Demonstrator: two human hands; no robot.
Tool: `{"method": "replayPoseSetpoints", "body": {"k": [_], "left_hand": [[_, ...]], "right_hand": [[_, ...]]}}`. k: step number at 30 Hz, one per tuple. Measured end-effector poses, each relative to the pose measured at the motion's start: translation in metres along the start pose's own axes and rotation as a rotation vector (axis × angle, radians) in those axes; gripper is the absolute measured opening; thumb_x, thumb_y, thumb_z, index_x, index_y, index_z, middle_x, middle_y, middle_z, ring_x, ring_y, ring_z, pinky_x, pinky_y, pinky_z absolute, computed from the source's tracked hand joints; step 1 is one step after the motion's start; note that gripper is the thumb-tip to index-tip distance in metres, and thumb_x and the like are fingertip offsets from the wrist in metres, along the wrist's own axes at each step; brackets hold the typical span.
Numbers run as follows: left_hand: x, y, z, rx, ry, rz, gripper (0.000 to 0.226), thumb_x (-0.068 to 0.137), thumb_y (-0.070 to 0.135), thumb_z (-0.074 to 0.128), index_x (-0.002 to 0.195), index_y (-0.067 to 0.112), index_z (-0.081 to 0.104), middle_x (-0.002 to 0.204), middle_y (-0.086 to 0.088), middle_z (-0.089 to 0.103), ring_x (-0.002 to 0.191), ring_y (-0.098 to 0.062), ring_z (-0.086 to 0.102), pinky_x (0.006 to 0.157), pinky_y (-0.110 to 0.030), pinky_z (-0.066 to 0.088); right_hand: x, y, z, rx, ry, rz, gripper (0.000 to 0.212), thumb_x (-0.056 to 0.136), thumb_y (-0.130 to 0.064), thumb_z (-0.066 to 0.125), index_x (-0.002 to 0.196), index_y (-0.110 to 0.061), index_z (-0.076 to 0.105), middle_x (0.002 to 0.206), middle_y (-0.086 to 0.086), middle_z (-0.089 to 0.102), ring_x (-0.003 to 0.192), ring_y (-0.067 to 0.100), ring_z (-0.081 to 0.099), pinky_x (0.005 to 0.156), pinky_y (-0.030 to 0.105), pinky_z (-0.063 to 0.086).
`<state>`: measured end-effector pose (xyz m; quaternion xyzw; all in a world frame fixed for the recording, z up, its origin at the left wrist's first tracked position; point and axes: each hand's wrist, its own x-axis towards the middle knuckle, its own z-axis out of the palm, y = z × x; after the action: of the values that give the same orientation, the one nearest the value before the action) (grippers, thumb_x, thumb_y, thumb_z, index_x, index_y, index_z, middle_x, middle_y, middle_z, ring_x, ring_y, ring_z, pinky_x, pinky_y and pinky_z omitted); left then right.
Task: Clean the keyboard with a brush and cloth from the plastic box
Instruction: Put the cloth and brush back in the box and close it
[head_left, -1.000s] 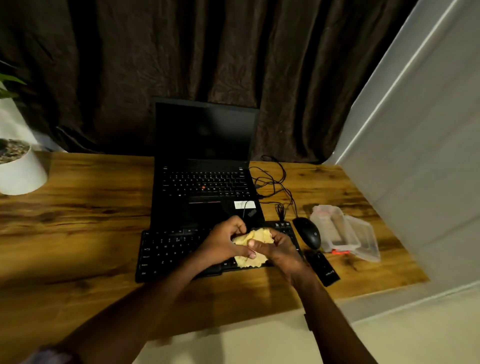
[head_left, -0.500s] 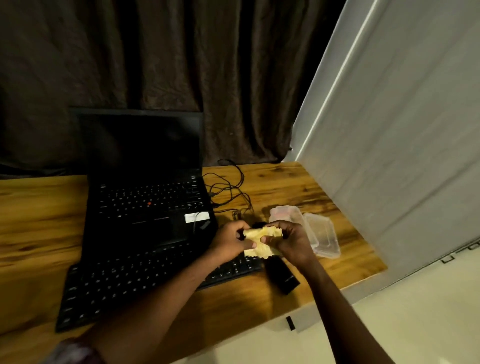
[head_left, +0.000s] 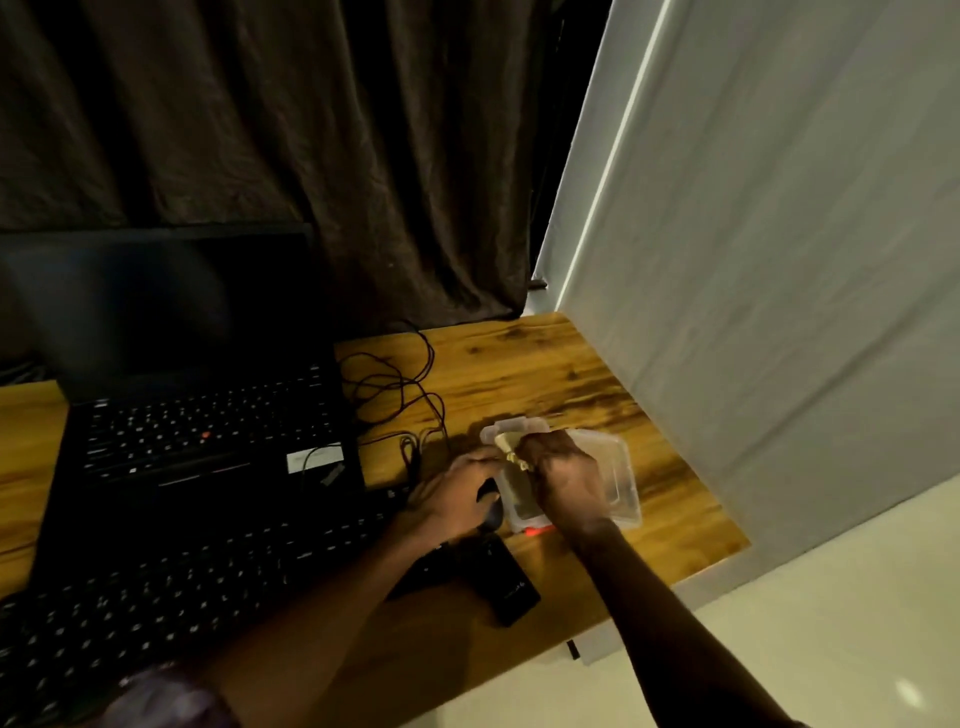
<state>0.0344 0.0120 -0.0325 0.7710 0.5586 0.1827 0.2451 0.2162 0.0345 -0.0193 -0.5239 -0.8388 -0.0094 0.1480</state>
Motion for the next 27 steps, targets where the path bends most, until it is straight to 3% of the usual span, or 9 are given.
{"method": "replayPoseSetpoints", "body": {"k": [4,8,11,13,15,17,20,22,27], "left_hand": [[0.004,0.0,0.003,0.043,0.057,0.027,0.034,0.097,0.024,0.058,0.131,0.028,0.062,0.144,0.017,0.05,0.126,-0.009,0.052,0.099,-0.026,0.047],[0.011,-0.003,0.004,0.09,0.043,-0.011,0.032,0.098,0.023,0.054,0.127,0.029,0.065,0.139,0.014,0.057,0.121,-0.01,0.058,0.1,-0.03,0.049],[0.015,-0.006,0.004,0.116,0.005,-0.03,0.031,0.098,0.024,0.052,0.125,0.031,0.065,0.134,0.012,0.061,0.116,-0.012,0.06,0.096,-0.036,0.052],[0.016,-0.009,0.005,0.105,-0.007,-0.063,0.033,0.098,0.028,0.051,0.127,0.037,0.061,0.135,0.01,0.06,0.118,-0.015,0.059,0.097,-0.037,0.051],[0.017,-0.011,0.008,0.126,-0.022,-0.076,0.035,0.098,0.032,0.05,0.131,0.042,0.057,0.135,0.01,0.059,0.119,-0.017,0.056,0.099,-0.037,0.049],[0.017,-0.012,0.009,0.156,-0.022,-0.063,0.036,0.099,0.031,0.049,0.134,0.04,0.056,0.138,0.011,0.057,0.123,-0.018,0.053,0.102,-0.037,0.047],[0.016,-0.01,0.01,0.163,0.002,-0.004,0.036,0.099,0.028,0.05,0.133,0.035,0.057,0.142,0.013,0.054,0.128,-0.016,0.052,0.102,-0.036,0.048],[0.015,-0.01,0.01,0.163,-0.033,0.003,0.039,0.099,0.03,0.05,0.137,0.034,0.053,0.147,0.013,0.048,0.13,-0.016,0.049,0.102,-0.036,0.048],[0.005,-0.015,0.008,0.069,-0.095,0.029,0.062,0.097,0.03,0.058,0.153,0.032,0.031,0.163,0.016,0.017,0.145,-0.013,0.03,0.111,-0.037,0.04]], "right_hand": [[0.002,0.003,0.004,-0.07,-0.118,-0.025,0.023,0.071,-0.017,0.08,0.089,-0.017,0.066,0.091,0.005,0.069,0.087,0.026,0.069,0.058,0.032,0.053],[0.016,0.004,0.007,-0.05,-0.371,0.033,0.021,0.091,-0.025,0.063,0.112,-0.022,0.066,0.111,0.006,0.07,0.102,0.025,0.066,0.084,0.034,0.051],[0.017,0.023,0.023,0.072,-0.471,0.144,0.038,0.078,-0.038,0.076,0.113,-0.027,0.069,0.111,0.001,0.071,0.102,0.019,0.066,0.091,0.027,0.052],[0.009,0.079,0.076,0.059,-0.547,0.169,0.053,0.068,-0.055,0.07,0.117,-0.033,0.068,0.115,-0.003,0.069,0.108,0.018,0.065,0.096,0.028,0.052],[-0.004,0.091,0.091,0.123,-0.67,0.218,0.049,0.073,-0.056,0.064,0.119,-0.041,0.067,0.122,-0.003,0.066,0.114,0.026,0.066,0.092,0.039,0.057],[-0.005,0.049,0.041,0.192,-0.691,0.195,0.049,0.083,-0.05,0.061,0.129,-0.034,0.064,0.133,0.0,0.063,0.12,0.025,0.062,0.099,0.037,0.052],[-0.008,0.015,0.006,0.206,-0.579,0.163,0.05,0.096,-0.044,0.053,0.141,-0.022,0.055,0.144,0.007,0.056,0.131,0.026,0.053,0.107,0.032,0.043],[-0.02,0.005,-0.005,0.228,-0.441,0.158,0.059,0.091,-0.058,0.042,0.13,-0.018,0.062,0.128,0.012,0.066,0.119,0.029,0.062,0.099,0.035,0.05],[-0.071,-0.017,-0.008,0.214,0.094,0.164,0.023,0.097,-0.029,0.053,0.112,-0.02,0.069,0.105,0.0,0.071,0.097,0.016,0.063,0.083,0.033,0.054]]}}
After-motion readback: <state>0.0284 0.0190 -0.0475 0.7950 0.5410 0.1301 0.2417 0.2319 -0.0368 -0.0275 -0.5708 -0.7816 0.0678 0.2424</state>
